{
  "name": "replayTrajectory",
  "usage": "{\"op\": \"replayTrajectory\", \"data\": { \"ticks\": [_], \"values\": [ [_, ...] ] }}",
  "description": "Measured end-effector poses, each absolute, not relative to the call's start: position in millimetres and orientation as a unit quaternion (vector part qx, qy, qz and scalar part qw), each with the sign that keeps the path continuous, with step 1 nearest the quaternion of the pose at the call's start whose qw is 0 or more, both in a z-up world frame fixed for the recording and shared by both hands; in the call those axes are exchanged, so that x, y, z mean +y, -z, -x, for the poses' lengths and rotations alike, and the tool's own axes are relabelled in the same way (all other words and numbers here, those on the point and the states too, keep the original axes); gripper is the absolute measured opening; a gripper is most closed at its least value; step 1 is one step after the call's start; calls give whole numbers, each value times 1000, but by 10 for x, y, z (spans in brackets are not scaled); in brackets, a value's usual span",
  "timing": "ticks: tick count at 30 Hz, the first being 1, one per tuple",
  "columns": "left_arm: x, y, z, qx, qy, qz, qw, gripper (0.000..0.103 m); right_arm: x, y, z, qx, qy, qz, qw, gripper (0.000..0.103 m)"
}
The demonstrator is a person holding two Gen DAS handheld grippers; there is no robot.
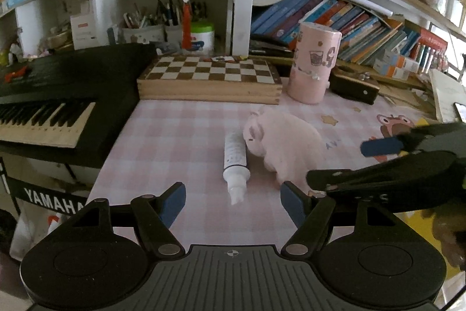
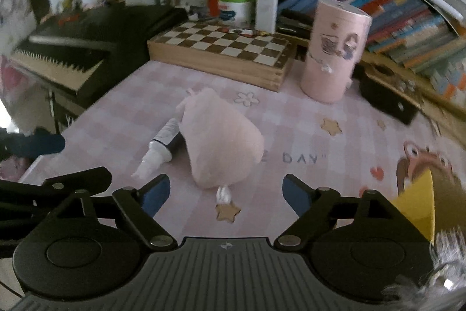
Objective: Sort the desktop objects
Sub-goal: 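Move both tools toward the piggy plush and white bottle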
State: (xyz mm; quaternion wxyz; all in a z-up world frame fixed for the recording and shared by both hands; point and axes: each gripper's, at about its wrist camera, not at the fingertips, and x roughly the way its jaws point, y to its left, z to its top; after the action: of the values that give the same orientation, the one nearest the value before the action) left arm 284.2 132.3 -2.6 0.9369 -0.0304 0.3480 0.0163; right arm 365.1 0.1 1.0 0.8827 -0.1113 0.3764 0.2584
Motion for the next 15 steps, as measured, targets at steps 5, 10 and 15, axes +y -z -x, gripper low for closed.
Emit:
{"op": "replayTrajectory", "data": {
  "ticks": [5, 10, 15],
  "values": [
    [1294, 54, -2983, 357, -18, 28, 933, 74, 123, 93, -3879, 374, -273, 150, 874, 85],
    [1292, 78, -3085, 365, -27, 26, 930, 74, 236, 223, -4076, 375, -284, 175, 865, 85],
    [1342, 118, -3193, 374, -36, 35, 926, 74, 311, 371, -4228, 385, -295, 176, 857, 85]
  ]
}}
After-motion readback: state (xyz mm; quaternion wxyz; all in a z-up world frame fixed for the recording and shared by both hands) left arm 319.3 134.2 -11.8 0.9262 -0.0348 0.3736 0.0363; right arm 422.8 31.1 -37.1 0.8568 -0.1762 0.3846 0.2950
